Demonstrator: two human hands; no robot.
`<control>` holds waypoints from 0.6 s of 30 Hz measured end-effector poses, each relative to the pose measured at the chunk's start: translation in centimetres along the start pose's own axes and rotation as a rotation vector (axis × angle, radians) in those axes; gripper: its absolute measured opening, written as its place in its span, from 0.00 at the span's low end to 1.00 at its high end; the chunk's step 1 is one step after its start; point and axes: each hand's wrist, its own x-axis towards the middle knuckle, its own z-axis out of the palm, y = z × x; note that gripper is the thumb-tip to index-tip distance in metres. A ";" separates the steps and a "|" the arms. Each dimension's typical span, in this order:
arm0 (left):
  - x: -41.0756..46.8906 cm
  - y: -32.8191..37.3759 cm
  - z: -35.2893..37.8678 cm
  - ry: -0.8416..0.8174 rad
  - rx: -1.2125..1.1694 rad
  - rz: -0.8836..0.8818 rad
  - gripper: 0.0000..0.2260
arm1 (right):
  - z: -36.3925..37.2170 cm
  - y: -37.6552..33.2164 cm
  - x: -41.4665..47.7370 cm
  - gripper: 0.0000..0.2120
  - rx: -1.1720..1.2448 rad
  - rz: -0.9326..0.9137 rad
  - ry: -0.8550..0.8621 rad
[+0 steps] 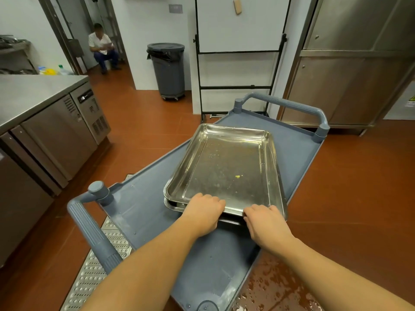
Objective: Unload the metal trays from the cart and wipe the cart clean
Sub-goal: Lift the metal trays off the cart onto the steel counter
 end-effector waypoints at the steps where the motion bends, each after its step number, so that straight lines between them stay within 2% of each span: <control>1: -0.1 0.0 -0.2 0.043 -0.001 0.006 0.08 | -0.4 0.1 -0.1 0.10 0.011 0.015 0.032; 5: 0.0 0.0 -1.2 0.195 -0.023 0.034 0.09 | -1.8 -0.3 -1.8 0.06 0.171 -0.003 0.341; 7: 0.3 0.5 -1.8 0.237 -0.023 0.051 0.10 | -1.4 -1.6 -3.4 0.11 0.349 0.035 0.338; 9: 0.5 1.2 -2.6 0.255 -0.027 0.061 0.09 | -1.3 -2.8 -4.1 0.19 0.810 0.314 0.207; 11: 0.3 1.9 -3.4 0.330 -0.017 0.084 0.07 | -1.4 -2.8 -3.2 0.19 1.484 0.769 0.063; 12: 0.2 2.1 -3.8 0.359 -0.017 0.098 0.06 | -1.7 -2.6 -2.7 0.23 1.763 0.926 0.009; 13: 0.0 2.4 -4.1 0.368 -0.031 0.115 0.05 | -2.0 -2.2 -2.3 0.26 1.943 1.001 -0.001; 15: -0.5 2.8 -4.4 0.384 -0.062 0.143 0.03 | -2.5 -1.5 -1.5 0.25 2.081 1.042 0.060; 18: -1.3 3.4 -4.6 0.429 -0.027 0.124 0.03 | -2.9 -1.5 -0.8 0.14 2.080 1.129 0.102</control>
